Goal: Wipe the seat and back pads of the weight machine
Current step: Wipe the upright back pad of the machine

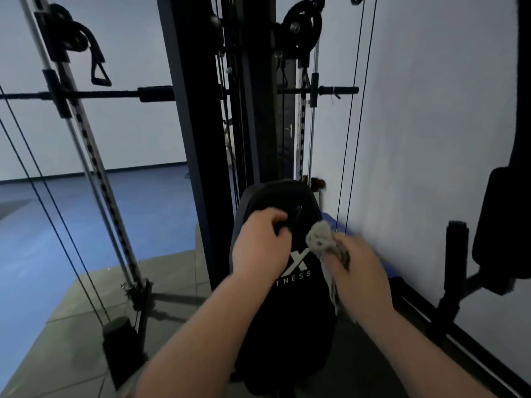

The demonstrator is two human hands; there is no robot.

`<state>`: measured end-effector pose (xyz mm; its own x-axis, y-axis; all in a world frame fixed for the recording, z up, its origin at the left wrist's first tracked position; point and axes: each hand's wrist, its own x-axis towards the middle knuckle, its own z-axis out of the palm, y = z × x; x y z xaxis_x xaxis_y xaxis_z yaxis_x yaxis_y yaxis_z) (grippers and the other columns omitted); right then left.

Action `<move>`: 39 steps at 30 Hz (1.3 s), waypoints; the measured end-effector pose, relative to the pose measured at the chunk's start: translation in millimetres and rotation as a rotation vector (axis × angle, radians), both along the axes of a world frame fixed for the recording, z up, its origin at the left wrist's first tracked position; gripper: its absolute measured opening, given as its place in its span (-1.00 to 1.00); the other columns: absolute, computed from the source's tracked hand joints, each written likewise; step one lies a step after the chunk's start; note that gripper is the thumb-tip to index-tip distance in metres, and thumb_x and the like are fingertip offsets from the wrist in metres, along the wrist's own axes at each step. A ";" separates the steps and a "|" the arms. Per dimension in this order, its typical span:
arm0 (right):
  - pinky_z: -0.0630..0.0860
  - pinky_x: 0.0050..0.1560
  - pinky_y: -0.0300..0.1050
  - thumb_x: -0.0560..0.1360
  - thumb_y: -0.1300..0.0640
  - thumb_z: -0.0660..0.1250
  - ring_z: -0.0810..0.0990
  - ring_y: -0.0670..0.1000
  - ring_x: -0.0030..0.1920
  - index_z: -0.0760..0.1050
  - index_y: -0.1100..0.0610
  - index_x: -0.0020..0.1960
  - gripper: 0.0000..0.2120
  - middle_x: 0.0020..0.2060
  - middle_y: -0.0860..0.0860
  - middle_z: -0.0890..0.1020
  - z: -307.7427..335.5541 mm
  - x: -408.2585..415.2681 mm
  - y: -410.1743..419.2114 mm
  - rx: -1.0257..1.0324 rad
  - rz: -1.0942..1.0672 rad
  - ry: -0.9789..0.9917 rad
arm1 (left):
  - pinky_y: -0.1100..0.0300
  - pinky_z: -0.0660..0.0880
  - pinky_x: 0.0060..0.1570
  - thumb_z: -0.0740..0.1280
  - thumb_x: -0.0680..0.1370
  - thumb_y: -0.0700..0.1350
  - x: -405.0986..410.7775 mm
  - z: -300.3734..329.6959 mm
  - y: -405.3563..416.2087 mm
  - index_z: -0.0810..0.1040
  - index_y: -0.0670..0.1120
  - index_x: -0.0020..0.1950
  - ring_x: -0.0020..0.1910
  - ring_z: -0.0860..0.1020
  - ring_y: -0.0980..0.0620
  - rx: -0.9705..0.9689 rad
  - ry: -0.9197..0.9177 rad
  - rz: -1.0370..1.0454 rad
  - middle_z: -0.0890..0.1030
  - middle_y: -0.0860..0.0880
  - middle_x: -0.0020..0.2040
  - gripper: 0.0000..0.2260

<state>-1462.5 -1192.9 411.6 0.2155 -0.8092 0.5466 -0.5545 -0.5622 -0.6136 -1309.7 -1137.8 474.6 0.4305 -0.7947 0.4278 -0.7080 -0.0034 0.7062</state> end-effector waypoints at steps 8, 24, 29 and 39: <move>0.38 -0.05 -0.14 0.56 0.04 0.28 0.46 -0.06 -0.01 0.54 0.01 0.17 -0.79 -0.02 -0.10 0.47 84.4 50.0 -51.6 -0.146 0.031 0.003 | 0.20 0.45 -0.01 0.29 0.52 -0.17 91.3 83.1 -46.4 0.59 0.03 0.14 -0.02 0.53 0.08 0.019 -0.255 -0.071 0.53 0.12 -0.11 -0.76; 0.41 0.14 -0.03 0.59 0.06 0.21 0.46 -0.04 0.16 0.55 -0.04 0.20 -0.76 0.13 -0.11 0.56 106.0 131.5 -132.8 -0.162 0.316 0.451 | 0.60 0.37 -0.24 0.53 0.35 0.03 132.7 -1.1 -89.4 0.57 0.07 0.21 -0.12 0.46 0.42 -0.046 0.069 -0.170 0.51 0.32 -0.13 -0.56; 0.41 0.10 -0.24 0.51 0.09 0.39 0.53 -0.13 0.05 0.63 0.02 0.13 -0.79 -0.02 -0.14 0.59 113.6 116.0 -140.5 -0.128 0.456 0.365 | 0.43 0.44 -0.09 0.56 0.31 0.04 130.8 -4.7 -89.6 0.60 0.05 0.14 -0.05 0.53 0.32 -0.058 0.133 -0.136 0.59 0.23 -0.09 -0.58; 0.42 0.06 -0.24 0.46 -0.01 0.43 0.55 -0.10 0.00 0.64 -0.03 0.11 -0.76 -0.08 -0.14 0.56 115.7 124.8 -142.8 -0.046 0.543 0.359 | 0.45 0.42 -0.14 0.58 0.27 0.03 140.3 10.9 -90.2 0.52 0.10 0.09 -0.06 0.56 0.28 0.028 0.056 -0.216 0.59 0.19 -0.06 -0.55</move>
<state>-1337.7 -1335.7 527.3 0.7628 -0.5115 0.3955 -0.3504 -0.8412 -0.4119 -1169.4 -1228.0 485.6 0.2717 -0.8824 0.3842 -0.6543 0.1234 0.7461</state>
